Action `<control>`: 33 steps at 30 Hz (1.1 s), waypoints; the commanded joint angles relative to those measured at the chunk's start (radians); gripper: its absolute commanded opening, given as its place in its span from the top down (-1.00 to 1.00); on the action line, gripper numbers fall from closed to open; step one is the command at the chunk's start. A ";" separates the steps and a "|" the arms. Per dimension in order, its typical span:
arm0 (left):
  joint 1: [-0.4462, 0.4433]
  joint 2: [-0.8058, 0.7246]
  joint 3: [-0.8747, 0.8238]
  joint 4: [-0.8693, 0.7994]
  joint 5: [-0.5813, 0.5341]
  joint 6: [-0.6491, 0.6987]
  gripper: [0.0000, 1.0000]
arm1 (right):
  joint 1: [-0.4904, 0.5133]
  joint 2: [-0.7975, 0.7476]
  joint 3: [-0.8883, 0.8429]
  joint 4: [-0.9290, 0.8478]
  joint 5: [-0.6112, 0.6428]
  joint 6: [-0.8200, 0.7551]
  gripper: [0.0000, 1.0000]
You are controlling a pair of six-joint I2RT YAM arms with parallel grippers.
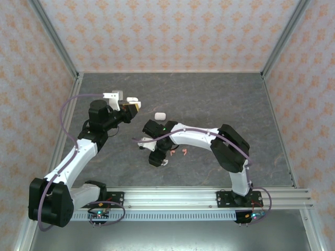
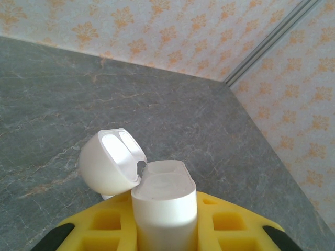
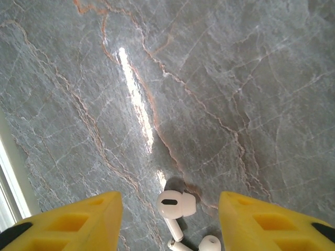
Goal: Insert wireless bluetooth earbuds into charging case
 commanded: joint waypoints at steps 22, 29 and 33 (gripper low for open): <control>0.010 0.002 -0.018 0.015 0.014 -0.010 1.00 | 0.031 0.014 -0.044 -0.065 0.103 0.039 -0.05; 0.011 0.005 -0.021 0.016 0.013 -0.010 1.00 | 0.041 0.003 -0.055 -0.087 0.092 0.041 -0.01; 0.011 0.006 -0.024 0.022 0.011 -0.013 1.00 | 0.048 -0.001 -0.058 -0.100 0.081 0.042 0.02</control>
